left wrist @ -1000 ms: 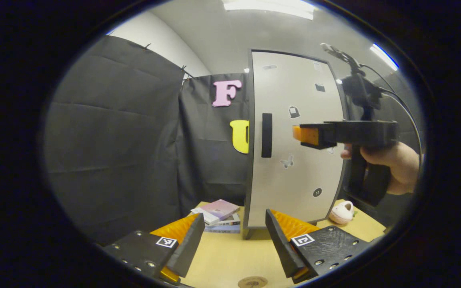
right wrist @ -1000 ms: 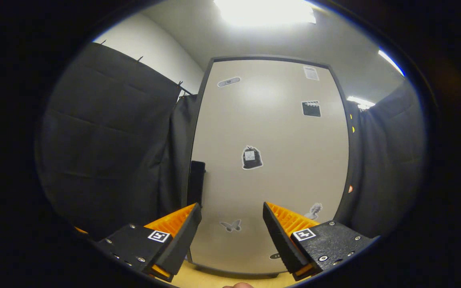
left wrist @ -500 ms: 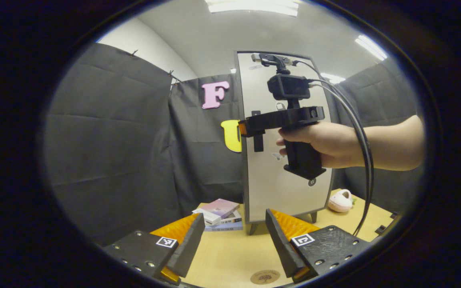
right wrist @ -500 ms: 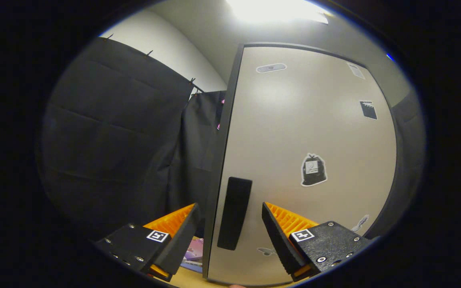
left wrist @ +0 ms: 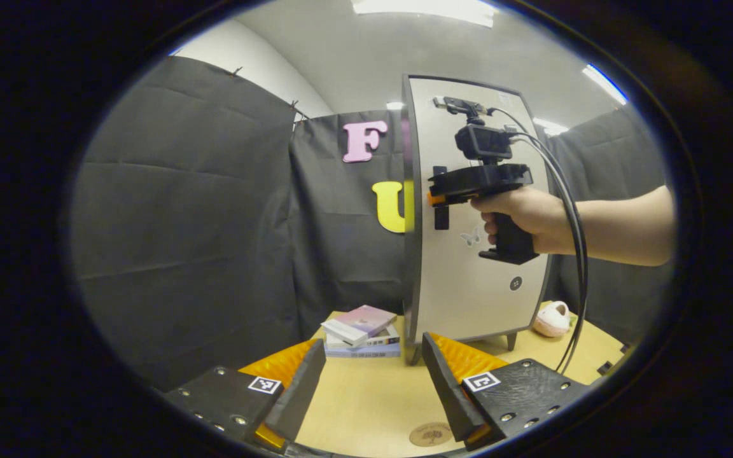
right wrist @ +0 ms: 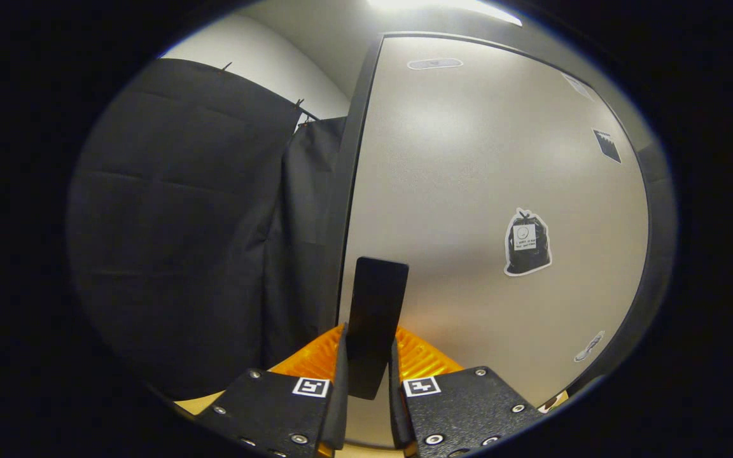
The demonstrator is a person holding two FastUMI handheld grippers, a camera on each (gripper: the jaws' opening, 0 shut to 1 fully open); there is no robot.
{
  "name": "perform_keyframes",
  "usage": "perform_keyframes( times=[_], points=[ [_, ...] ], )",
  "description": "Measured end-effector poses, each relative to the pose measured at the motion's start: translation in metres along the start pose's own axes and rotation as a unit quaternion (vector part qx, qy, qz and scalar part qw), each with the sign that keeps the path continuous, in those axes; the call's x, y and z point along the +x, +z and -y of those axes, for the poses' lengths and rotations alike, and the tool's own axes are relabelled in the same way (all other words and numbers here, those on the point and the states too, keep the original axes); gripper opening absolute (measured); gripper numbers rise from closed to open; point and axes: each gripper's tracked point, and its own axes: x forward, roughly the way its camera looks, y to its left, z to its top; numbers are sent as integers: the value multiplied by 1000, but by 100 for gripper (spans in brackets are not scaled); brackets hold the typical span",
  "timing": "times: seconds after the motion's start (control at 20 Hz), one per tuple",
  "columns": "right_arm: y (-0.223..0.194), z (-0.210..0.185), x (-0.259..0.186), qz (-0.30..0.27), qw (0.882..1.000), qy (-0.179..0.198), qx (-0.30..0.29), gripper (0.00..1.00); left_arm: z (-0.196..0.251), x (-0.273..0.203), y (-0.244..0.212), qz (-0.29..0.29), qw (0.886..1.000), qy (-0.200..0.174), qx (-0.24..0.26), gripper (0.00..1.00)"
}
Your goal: Open the cabinet door with the right hand, grasp the bottle in the cabinet with the left hand and place it on the coaster, then close the cabinet door with the right hand.
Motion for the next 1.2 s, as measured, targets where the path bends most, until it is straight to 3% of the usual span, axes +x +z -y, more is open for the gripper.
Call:
perform_keyframes(
  times=[0.15, 0.25, 0.6, 1.2],
  points=[
    [-1, -1, -2, -13, 1000, 14, 3, 18, -3, 1, 5, 10, 1000, 3, -3, 88],
    [-1, -2, -5, -18, 1000, 25, 2, 17, -6, -2, 9, 15, 1000, 6, -1, 88],
    [-4, -3, -17, -29, 997, 77, 0, 17, -12, -12, 22, 32, 999, 12, 19, 88],
    [2, 4, -26, -19, 984, 173, 34, 17, 19, -35, 26, 25, 999, -9, 38, 88]
  ],
)
